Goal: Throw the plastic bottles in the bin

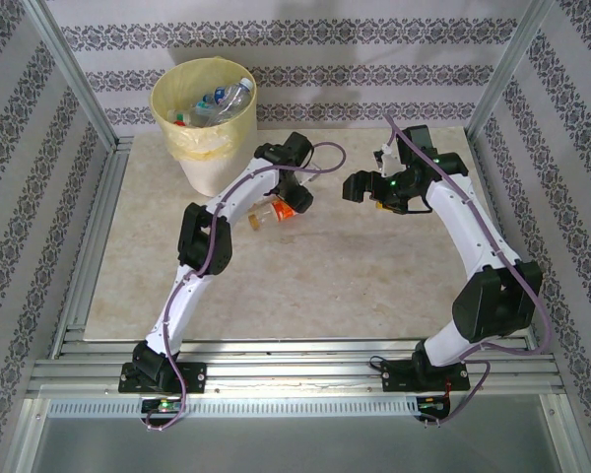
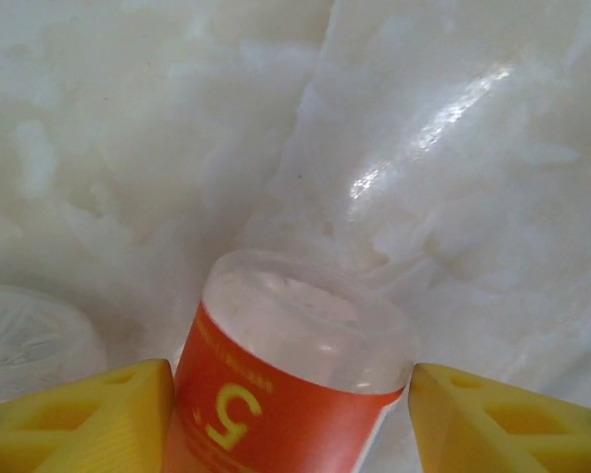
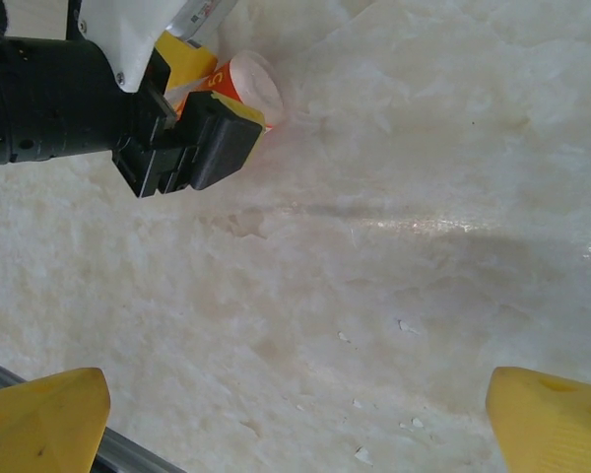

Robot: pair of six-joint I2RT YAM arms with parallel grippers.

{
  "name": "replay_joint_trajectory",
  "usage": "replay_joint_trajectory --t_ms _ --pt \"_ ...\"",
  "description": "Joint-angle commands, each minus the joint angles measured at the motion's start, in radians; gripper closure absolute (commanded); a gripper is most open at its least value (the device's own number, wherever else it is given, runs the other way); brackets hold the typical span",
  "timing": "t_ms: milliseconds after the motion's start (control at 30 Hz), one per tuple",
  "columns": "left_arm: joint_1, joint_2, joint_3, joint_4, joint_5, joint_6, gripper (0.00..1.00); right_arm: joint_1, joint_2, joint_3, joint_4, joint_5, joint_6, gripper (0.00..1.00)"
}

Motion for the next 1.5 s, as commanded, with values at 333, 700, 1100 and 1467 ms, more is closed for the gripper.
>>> replay_joint_trajectory --t_ms 333,700,1100,1467 --pt "-0.023 -0.002 -0.116 0.026 -0.078 0.005 0.34 0.007 -0.053 -0.057 0.005 -0.016 0.02 0.02" --pt "-0.023 -0.068 -0.275 0.069 -0.061 -0.028 0.23 0.013 -0.051 -0.074 0.031 -0.021 0.032 0.02" --pt "-0.029 -0.14 -0.348 0.09 -0.017 -0.081 0.48 0.018 -0.052 -0.08 0.048 -0.023 0.025 0.02" --pt "-0.028 -0.234 -0.414 0.129 0.027 -0.139 0.67 0.018 -0.048 -0.093 0.067 -0.034 0.018 0.02"
